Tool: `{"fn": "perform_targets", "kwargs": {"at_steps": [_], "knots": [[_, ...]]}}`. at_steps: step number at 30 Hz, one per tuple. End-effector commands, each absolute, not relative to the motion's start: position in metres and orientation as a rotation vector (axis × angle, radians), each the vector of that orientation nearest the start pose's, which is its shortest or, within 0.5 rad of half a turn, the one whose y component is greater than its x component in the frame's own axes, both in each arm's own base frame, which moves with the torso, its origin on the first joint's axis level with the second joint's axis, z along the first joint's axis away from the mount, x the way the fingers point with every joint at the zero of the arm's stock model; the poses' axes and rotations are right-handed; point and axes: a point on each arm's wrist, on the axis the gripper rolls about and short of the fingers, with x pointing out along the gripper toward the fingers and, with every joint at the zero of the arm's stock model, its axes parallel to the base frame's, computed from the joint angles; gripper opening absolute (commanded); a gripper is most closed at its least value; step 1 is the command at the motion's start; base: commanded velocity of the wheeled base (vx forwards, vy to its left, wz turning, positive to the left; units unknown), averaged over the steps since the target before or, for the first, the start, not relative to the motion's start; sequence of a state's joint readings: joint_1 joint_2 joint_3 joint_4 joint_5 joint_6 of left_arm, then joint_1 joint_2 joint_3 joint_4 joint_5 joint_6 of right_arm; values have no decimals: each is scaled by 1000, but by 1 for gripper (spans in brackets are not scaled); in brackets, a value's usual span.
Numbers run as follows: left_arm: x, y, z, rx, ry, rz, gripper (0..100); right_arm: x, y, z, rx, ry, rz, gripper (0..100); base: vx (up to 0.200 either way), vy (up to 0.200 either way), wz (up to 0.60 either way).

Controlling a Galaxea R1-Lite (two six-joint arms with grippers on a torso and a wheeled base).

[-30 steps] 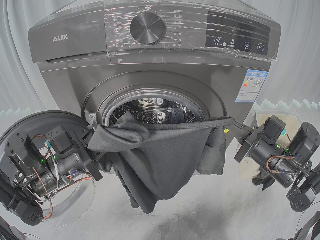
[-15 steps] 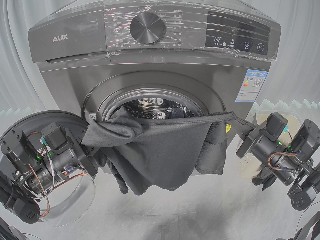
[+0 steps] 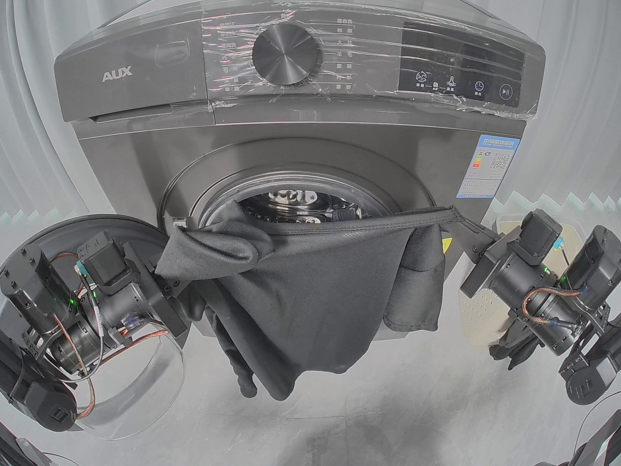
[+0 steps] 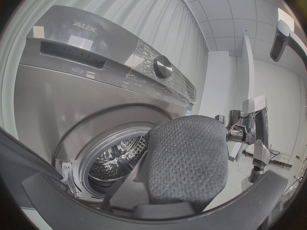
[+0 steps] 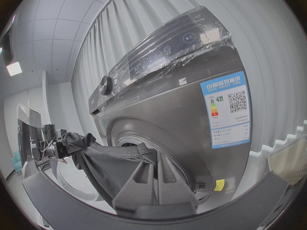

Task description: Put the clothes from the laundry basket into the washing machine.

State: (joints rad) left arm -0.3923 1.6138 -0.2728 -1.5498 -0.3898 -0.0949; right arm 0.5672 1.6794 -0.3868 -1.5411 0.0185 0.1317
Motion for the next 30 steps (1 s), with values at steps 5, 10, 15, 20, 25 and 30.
{"fn": "perform_targets", "kwargs": {"at_steps": [5,10,15,20,25,30], "knots": [[205,-94,170,-90,-186,-786,0,209,135,184,203,-234,603,0,0,0,0],[206,-95,172,-91,-197,-785,0,208,135,183,203,-231,599,0,0,0,0],[207,-96,173,-91,-200,-788,0,208,134,181,201,-222,595,0,0,0,0],[210,-96,178,-96,-223,-769,0,207,133,182,202,-225,595,0,0,0,0],[209,-95,183,-113,-239,-767,0,204,131,188,206,-248,597,0,0,0,0],[208,-95,184,-116,-244,-767,0,203,131,188,207,-251,598,0,0,0,0]]}}
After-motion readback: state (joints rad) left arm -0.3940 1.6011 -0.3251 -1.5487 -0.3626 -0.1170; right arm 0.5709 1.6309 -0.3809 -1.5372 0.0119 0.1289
